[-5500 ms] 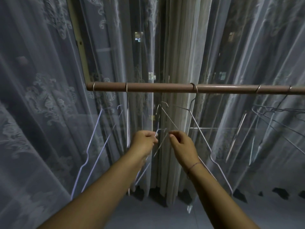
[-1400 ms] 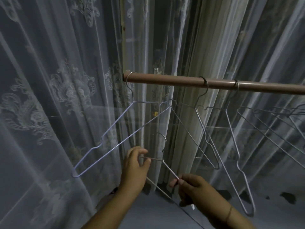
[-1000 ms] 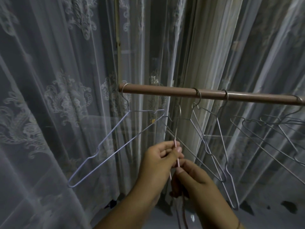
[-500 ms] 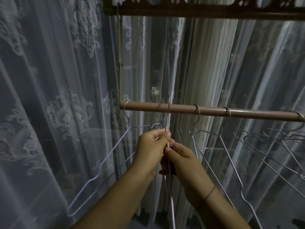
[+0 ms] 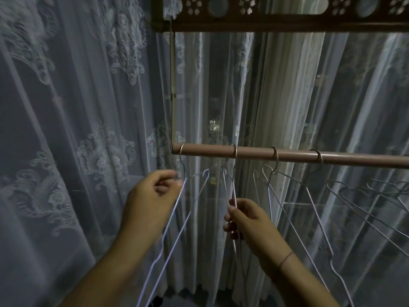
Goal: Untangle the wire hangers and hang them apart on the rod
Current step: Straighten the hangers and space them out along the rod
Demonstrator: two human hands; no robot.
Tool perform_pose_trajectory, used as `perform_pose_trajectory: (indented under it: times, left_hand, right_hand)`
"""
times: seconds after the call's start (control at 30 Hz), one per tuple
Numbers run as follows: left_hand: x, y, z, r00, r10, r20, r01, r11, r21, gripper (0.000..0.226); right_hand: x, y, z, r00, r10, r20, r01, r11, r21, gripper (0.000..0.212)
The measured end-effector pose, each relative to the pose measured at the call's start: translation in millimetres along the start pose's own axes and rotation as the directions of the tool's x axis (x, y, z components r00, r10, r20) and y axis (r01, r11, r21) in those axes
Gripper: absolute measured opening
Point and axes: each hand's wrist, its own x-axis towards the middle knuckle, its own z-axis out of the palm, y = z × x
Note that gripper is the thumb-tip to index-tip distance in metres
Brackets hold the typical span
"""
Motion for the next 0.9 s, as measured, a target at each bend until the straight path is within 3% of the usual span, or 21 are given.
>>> perform_pose_trajectory:
  times: [0.1,0.23,0.37,0.67,0.9]
  left_hand:
    - [7.7,-18.3,-4.0,0.974,-0.186,0.127,0.187,0.982,0.004,0.031]
    - [1.6,-29.1,13.3,0.923,-0.258,0.284,0.278,0.96,-0.029,0.009]
    - [-0.7,-32.9,17.7,0.956,-0.204,0.211,0.212,0.977,-0.017,0.015]
    - [2.9,-39.0,16.1,0.969,-0.231,0.089,0.24,0.964,-0.112,0.025]
    - [5.6,-46.6,18.7,0.959,-0.271,0.077,0.279,0.953,-0.118,0.013]
  right_hand:
    - [4.3,-2.0,0.5,0.998,-0.04,-0.045,0.039,0.999,-0.023,0.012]
    - [7.1,-6.0,3.9,0.993,-0.09,-0.075,0.084,0.993,-0.084,0.023]
    - [8.6,-7.5,8.5,0.992,-0.113,-0.06,0.107,0.989,-0.101,0.021]
    - [16.0,-12.1,18.1,0.992,-0.125,-0.032,0.122,0.99,-0.073,0.022]
    - [21.0,-6.6,14.5,0.996,-0.086,0.004,0.086,0.993,-0.077,0.019]
